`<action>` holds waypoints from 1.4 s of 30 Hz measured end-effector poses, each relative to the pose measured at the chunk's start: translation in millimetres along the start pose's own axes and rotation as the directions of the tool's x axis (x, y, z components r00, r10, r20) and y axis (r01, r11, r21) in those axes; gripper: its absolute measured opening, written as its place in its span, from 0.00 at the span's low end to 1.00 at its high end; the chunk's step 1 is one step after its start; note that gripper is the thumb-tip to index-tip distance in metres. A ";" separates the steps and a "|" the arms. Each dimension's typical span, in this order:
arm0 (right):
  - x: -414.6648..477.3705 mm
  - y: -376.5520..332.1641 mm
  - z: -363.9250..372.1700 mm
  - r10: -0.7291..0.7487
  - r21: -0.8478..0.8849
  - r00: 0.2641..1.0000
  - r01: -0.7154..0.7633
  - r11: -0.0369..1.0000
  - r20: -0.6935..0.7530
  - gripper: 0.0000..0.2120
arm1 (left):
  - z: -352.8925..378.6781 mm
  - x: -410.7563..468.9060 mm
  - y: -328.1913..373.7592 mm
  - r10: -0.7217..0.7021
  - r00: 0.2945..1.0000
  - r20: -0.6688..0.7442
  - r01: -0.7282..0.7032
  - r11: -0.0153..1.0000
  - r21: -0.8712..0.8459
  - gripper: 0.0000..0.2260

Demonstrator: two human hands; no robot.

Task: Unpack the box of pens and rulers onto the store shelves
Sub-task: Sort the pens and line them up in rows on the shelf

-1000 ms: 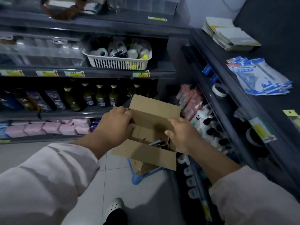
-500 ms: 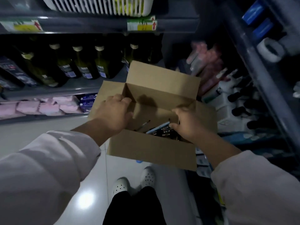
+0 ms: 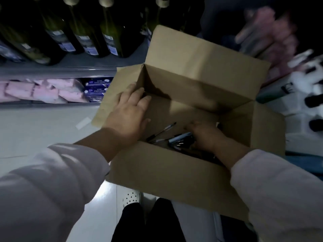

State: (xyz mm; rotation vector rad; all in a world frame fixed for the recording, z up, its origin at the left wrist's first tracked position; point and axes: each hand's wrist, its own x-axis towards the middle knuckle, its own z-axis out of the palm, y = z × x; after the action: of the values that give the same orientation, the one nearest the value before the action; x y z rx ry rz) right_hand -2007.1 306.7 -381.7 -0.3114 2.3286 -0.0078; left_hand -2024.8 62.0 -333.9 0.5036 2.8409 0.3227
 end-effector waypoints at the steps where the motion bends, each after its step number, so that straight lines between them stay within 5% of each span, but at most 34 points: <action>1: 5.7 0.7 5.1 -0.018 -0.025 1.000 0.018 1.000 0.006 0.32 | 3.3 -1.4 -2.9 -0.002 1.000 -0.011 0.002 1.000 -0.019 0.28; 10: 31.3 3.2 24.9 -0.099 -0.080 0.993 0.094 0.992 -0.069 0.14 | 9.2 -1.2 -8.1 -0.078 0.997 -0.015 0.075 0.986 -0.148 0.31; 18: 45.7 7.3 23.1 -0.077 -0.130 0.991 0.063 0.990 -0.109 0.18 | 5.6 10.1 -0.1 -0.050 0.998 -0.031 0.043 0.981 -0.188 0.31; 24: 51.9 11.5 9.1 -0.003 0.119 0.998 0.009 0.993 -0.055 0.20 | 5.1 11.9 -0.9 -0.041 0.999 -0.018 0.038 0.986 -0.165 0.30; 30: 26.2 12.1 -15.6 0.021 0.336 0.989 0.031 0.941 -0.149 0.19 | -4.8 12.4 10.4 -0.082 0.997 0.006 0.082 0.988 -0.131 0.30; 34: -1.3 11.6 -34.9 0.037 0.494 0.985 0.051 0.868 -0.166 0.14 | -24.0 10.3 32.7 -0.121 0.991 -0.064 0.099 0.956 -0.277 0.30; 36: -14.9 10.3 -46.8 0.030 0.577 0.985 0.075 0.813 -0.171 0.12 | -34.2 11.1 44.0 -0.231 0.971 -0.055 0.173 0.848 -0.501 0.30; 38: -29.1 8.6 -60.8 0.005 0.633 0.983 0.114 0.765 -0.184 0.09 | -44.2 13.1 54.9 -0.343 0.939 0.006 0.226 0.608 -0.761 0.25; 42: -59.5 3.9 -90.9 -0.054 0.650 0.983 0.157 0.744 -0.175 0.07 | -68.9 17.2 77.8 -0.433 0.802 0.412 0.490 0.081 -0.868 0.15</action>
State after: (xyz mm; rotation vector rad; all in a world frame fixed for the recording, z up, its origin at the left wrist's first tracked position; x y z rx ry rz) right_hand -2032.1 315.9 -276.3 -0.0757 2.2725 -0.9304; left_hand -2035.1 127.5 -252.1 -0.6741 1.9045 1.6985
